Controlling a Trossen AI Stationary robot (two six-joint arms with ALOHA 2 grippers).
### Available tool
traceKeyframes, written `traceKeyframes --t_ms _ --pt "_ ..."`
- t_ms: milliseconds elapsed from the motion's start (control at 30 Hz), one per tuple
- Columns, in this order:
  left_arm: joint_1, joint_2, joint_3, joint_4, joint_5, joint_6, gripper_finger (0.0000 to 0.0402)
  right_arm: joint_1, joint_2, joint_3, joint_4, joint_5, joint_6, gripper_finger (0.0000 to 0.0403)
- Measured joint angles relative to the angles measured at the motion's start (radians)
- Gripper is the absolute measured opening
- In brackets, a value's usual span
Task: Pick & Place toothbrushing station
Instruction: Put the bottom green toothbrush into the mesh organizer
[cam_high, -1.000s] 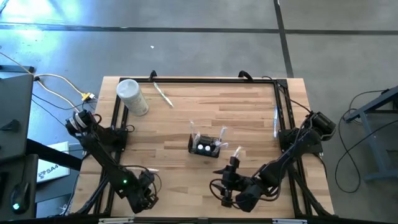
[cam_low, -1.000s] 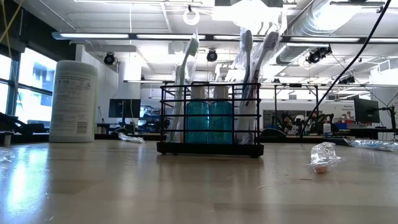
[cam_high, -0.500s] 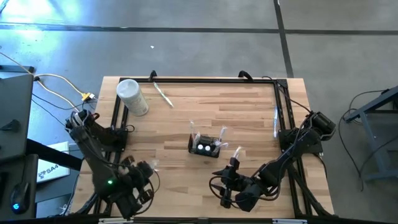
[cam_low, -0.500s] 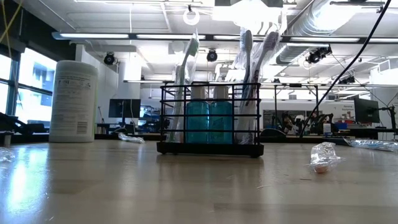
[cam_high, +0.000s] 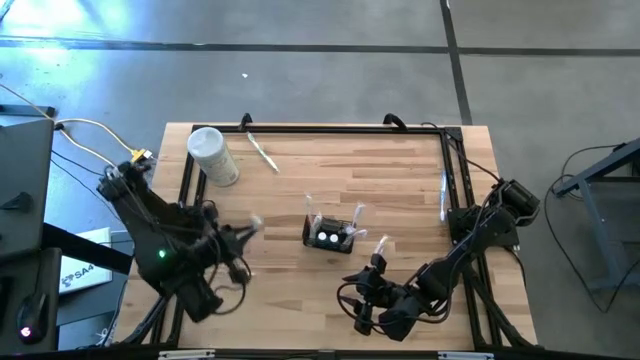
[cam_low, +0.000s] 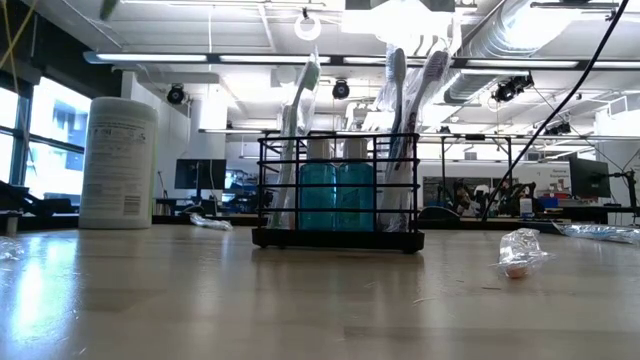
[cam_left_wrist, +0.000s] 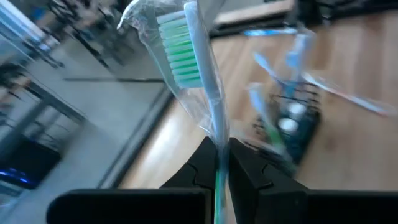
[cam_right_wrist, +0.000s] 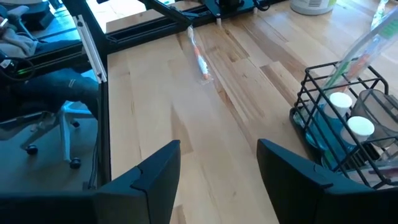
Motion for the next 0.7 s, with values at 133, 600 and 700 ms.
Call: traceKeyframes --t_ms 133,600,700 --pt "0.027 -0.113 -0.093 0.008 -0.049 0.018 0.0014 0.000 0.000 0.000 0.000 0.011 -0.002 0.0203" --pt "0.104 -0.619 -0.672 1.316 0.354 1.167 0.0013 -0.030 0.000 0.000 -0.008 0.145 -0.090 0.0203" --pt "0.198 -0.710 -0.776 1.501 0.539 1.274 0.0013 -0.044 0.000 0.000 -0.008 0.145 -0.090 0.0203"
